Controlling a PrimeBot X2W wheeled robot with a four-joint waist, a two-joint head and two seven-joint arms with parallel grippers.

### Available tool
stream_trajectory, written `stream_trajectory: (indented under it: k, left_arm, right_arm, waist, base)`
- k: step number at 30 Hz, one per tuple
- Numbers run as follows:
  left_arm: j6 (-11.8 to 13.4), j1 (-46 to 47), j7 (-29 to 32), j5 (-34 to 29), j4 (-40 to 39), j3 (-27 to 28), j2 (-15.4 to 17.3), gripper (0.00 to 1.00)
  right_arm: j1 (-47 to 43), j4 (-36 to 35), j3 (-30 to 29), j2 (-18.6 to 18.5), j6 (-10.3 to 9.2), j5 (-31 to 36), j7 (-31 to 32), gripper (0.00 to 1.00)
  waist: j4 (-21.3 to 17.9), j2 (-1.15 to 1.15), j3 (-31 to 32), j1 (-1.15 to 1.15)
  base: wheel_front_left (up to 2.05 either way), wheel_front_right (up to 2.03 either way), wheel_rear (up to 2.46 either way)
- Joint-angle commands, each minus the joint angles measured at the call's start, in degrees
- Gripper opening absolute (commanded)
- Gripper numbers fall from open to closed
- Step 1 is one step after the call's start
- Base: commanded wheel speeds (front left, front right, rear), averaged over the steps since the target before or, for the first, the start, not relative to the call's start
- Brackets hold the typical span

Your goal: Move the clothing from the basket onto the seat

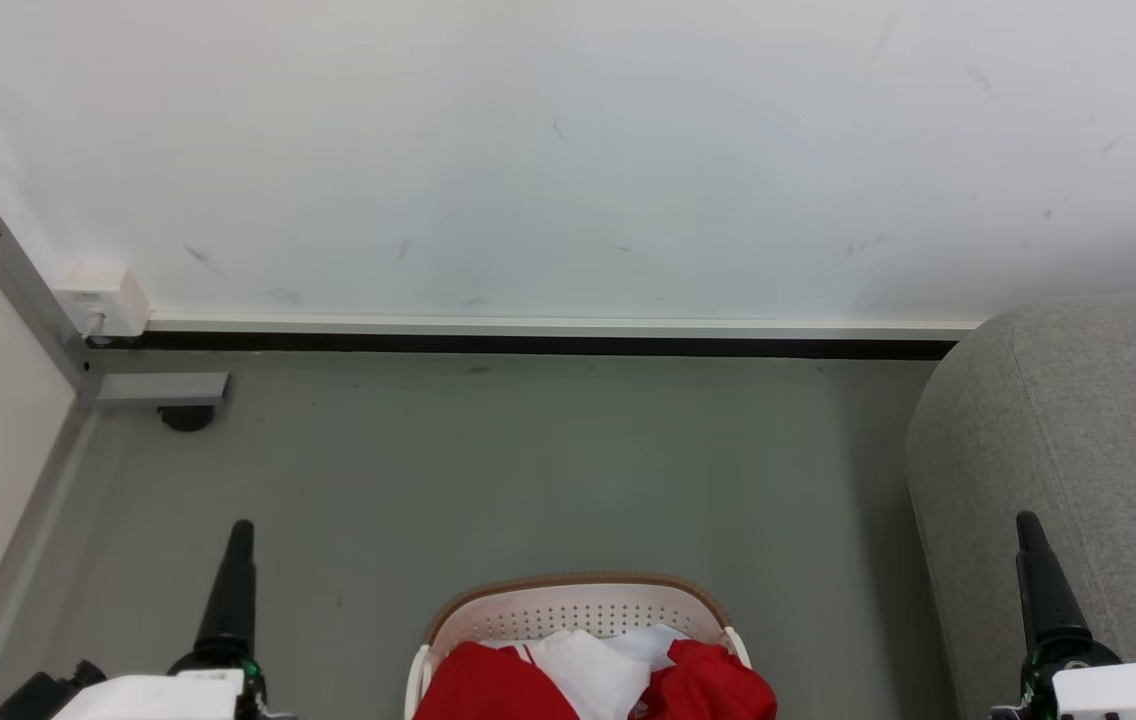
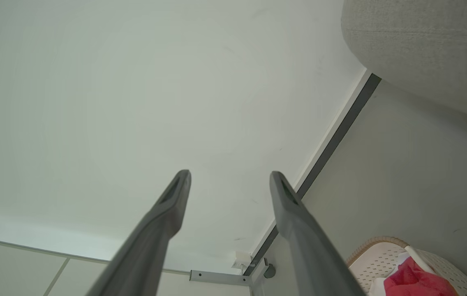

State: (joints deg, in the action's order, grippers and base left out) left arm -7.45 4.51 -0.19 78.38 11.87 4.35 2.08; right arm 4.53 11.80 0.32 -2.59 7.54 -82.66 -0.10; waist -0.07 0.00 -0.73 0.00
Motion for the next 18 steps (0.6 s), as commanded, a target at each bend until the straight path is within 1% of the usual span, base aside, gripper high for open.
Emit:
stream_trajectory:
  k: [1,10,15,18]
  left_arm:
    - [-0.02,1.62,-0.65,-3.41,-1.51,0.11,0.46,1.0]
    - [-0.03,1.25,-2.66,-13.3,-2.4,-0.52,0.54,1.0]
    - [0.0,0.83,-3.66,-21.24,-2.64,-0.62,0.58,1.0]
    - [0.52,0.81,-4.16,-25.62,-3.28,-0.68,0.6,1.0]
  right_arm:
    - [1.63,-1.19,0.73,-0.78,-0.01,2.83,-0.74,1.0]
    - [1.87,-0.98,2.32,-0.73,-0.02,13.27,-2.69,1.0]
    - [1.86,-0.89,2.7,-0.84,-0.03,19.8,-3.74,1.0]
    - [1.96,-1.08,2.7,-0.82,-0.03,23.66,-4.3,1.0]
  waist:
    - [-0.01,0.0,-0.04,0.0]
    - [-0.03,0.0,0.05,0.0]
    - [-0.06,0.0,0.11,0.0]
    - [-0.09,0.0,0.09,0.0]
  base:
    - [0.0,0.0,0.0]
    - [0.0,0.0,0.0]
    - [0.0,0.0,0.0]
    - [0.0,0.0,0.0]
